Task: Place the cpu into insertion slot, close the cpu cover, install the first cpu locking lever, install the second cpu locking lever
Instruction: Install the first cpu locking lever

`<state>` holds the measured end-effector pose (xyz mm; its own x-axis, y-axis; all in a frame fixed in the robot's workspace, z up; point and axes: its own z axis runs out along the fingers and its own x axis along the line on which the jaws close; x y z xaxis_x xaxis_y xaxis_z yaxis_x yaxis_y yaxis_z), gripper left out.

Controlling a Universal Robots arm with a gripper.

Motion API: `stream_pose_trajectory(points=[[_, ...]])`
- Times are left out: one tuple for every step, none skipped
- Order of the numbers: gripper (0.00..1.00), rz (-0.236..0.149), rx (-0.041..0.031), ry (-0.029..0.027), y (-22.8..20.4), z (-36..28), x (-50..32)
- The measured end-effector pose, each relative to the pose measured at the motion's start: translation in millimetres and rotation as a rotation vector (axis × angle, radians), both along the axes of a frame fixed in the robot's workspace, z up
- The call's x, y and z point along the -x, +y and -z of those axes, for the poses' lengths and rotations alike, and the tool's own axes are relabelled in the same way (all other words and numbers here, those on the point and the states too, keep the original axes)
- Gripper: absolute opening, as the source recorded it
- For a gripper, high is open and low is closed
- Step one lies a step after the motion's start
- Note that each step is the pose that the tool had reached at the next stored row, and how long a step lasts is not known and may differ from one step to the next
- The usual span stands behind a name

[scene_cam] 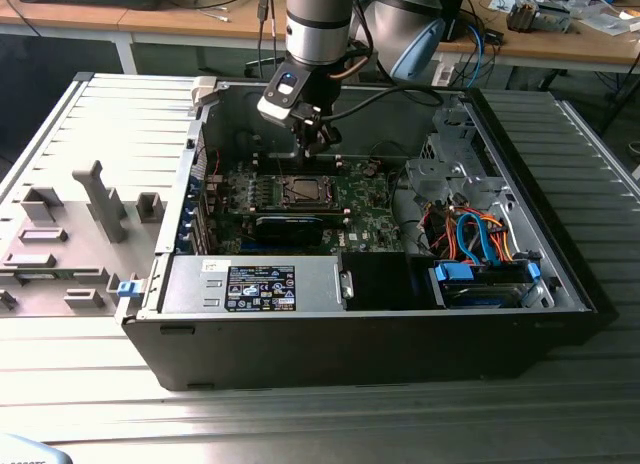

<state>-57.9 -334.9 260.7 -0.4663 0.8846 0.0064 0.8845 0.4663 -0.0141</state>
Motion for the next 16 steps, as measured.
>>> stream_pose_trajectory(points=[[0.11,-0.002,0.0,0.0,0.0,0.0,0.0],[0.11,-0.004,0.0,0.0,0.0,0.0,0.0],[0.11,-0.007,-0.0001,0.0,0.0,0.0,0.0],[0.11,-0.01,-0.0001,0.0,0.0,0.0,0.0],[0.11,-0.012,-0.0001,0.0,0.0,0.0,0.0],[0.11,-0.014,0.0,0.0,0.0,0.0,0.0],[0.11,-0.015,0.0,0.0,0.0,0.0,0.0],[0.11,-0.018,0.0,0.0,0.0,0.0,0.0],[0.11,-0.019,0.0,0.0,0.0,0.0,0.0],[0.11,-0.024,0.0,0.0,0.0,0.0,0.0],[0.11,-0.027,0.0,0.0,0.0,0.0,0.0],[0.11,-0.03,0.0,0.0,0.0,0.0,0.0],[0.11,-0.032,-0.0001,0.0,0.0,0.0,0.0],[0.11,-0.033,0.0,0.0,0.0,0.0,0.0],[0.11,-0.035,0.0,0.0,0.0,0.0,0.0],[0.11,-0.037,0.0,0.0,0.0,0.0,0.0]])
